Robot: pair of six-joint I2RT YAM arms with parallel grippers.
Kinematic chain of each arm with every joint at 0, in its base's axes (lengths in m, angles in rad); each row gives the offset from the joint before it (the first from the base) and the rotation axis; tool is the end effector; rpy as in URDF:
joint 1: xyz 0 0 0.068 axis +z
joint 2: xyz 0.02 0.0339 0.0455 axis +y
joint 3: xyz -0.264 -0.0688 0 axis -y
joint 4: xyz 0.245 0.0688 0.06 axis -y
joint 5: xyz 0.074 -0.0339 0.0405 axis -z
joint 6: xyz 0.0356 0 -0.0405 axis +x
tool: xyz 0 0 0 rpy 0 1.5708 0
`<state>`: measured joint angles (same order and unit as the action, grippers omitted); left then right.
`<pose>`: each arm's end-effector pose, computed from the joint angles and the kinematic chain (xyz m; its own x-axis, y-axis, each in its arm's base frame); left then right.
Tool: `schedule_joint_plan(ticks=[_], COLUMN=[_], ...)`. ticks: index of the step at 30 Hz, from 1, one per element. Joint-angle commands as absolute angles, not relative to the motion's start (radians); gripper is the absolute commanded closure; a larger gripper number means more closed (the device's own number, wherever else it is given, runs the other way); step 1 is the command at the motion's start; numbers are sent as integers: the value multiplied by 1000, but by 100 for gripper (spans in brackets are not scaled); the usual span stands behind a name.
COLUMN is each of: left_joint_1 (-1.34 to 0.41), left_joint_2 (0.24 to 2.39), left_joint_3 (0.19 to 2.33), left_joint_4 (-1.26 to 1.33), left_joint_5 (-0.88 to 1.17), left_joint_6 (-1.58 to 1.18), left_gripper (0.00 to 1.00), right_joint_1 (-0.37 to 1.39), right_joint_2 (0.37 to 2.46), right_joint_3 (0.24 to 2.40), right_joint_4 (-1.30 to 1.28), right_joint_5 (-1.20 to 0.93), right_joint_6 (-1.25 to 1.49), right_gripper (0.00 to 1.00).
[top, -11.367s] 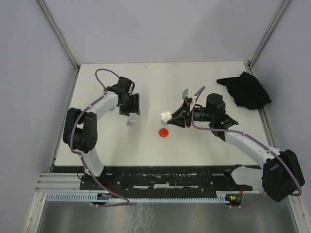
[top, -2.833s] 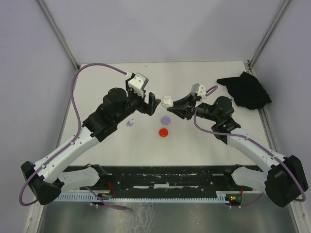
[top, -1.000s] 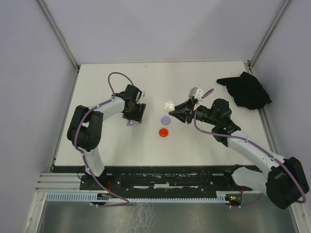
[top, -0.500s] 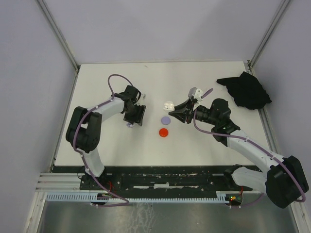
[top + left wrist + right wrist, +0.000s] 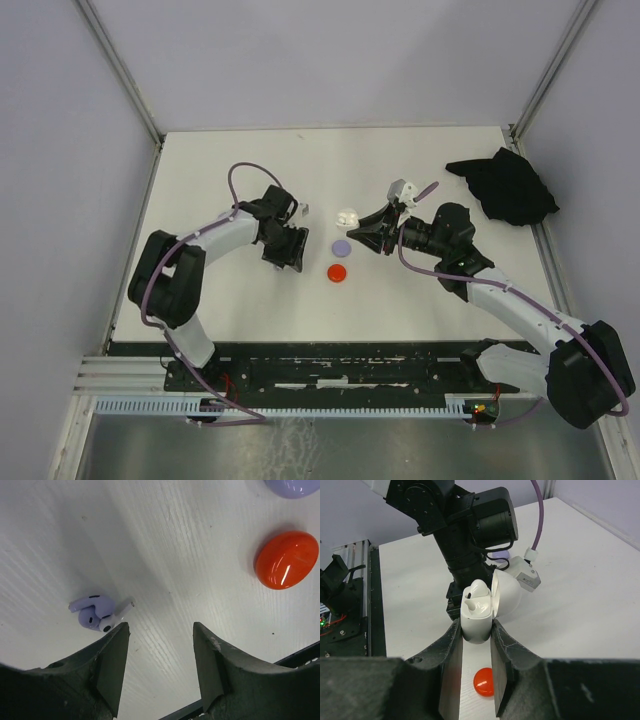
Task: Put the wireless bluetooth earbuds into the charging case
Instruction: Adjust the earbud at the center of the board.
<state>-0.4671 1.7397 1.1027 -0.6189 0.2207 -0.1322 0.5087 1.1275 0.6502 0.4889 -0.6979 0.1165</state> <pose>0.2918 -0.1559 0.1729 -0.9075 0.3136 -0.2796 0.3836 0.8898 -0.2472 0.2100 0.1433 0.2939 -0.0985 0.0470 -0.9940 -0.9292 0.3531 0.1088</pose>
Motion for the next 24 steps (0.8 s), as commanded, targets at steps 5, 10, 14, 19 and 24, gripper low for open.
schedule_joint_plan(ticks=[5, 10, 14, 19, 24], left_joint_1=[-464, -464, -464, -465, -465], left_joint_2=[1614, 1596, 1628, 1670, 1692], left_joint_3=[1070, 1098, 1103, 1096, 1100], left_joint_4=[-618, -625, -621, -603, -586], left_joint_5=[139, 36, 16, 12, 26], left_joint_6=[-223, -262, -260, -249, -243], left_gripper=[39, 42, 50, 57, 63], right_joint_1=[512, 512, 510, 512, 511], right_joint_2=[1129, 1124, 1127, 1125, 1133], right_joint_3=[675, 676, 678, 681, 685], right_joint_4=[529, 523, 519, 511, 510], right_joint_5=[-706, -703, -703, -703, -706], right_joint_6=[133, 130, 129, 124, 128], right_gripper=[98, 98, 98, 98, 98])
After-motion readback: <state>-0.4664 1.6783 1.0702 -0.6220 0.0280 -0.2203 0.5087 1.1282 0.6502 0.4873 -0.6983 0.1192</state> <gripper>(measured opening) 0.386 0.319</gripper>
